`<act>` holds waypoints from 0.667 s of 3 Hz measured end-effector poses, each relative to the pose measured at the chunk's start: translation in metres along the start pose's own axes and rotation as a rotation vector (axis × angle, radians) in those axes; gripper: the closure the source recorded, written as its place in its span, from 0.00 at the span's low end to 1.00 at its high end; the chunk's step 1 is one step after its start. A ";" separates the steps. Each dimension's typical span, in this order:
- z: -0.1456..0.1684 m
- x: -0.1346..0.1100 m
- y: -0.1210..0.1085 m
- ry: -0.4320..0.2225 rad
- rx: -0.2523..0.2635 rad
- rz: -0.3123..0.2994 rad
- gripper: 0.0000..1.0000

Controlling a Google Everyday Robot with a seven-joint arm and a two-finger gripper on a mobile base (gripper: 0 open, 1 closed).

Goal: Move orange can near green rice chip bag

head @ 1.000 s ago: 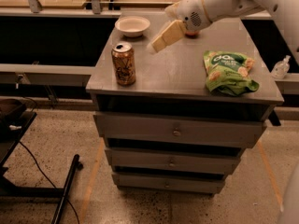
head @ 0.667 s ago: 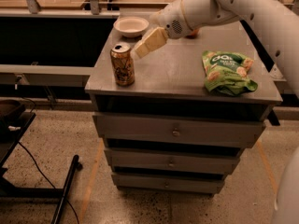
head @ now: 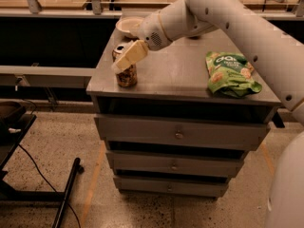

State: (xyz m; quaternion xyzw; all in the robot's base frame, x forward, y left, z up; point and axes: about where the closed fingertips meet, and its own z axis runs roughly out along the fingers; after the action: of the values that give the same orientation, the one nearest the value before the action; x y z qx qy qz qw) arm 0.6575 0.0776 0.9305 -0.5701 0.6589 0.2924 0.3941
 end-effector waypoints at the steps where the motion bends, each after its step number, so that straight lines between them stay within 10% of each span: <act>1: 0.017 0.003 0.006 0.016 -0.018 0.002 0.16; 2: 0.025 0.006 0.007 0.025 -0.025 0.002 0.39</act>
Offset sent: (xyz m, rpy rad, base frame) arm -0.0011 0.0203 -0.0226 -0.0335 0.0189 0.0161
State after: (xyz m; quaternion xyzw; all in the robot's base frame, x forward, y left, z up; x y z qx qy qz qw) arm 0.6549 0.0967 0.9123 -0.5780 0.6606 0.2937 0.3784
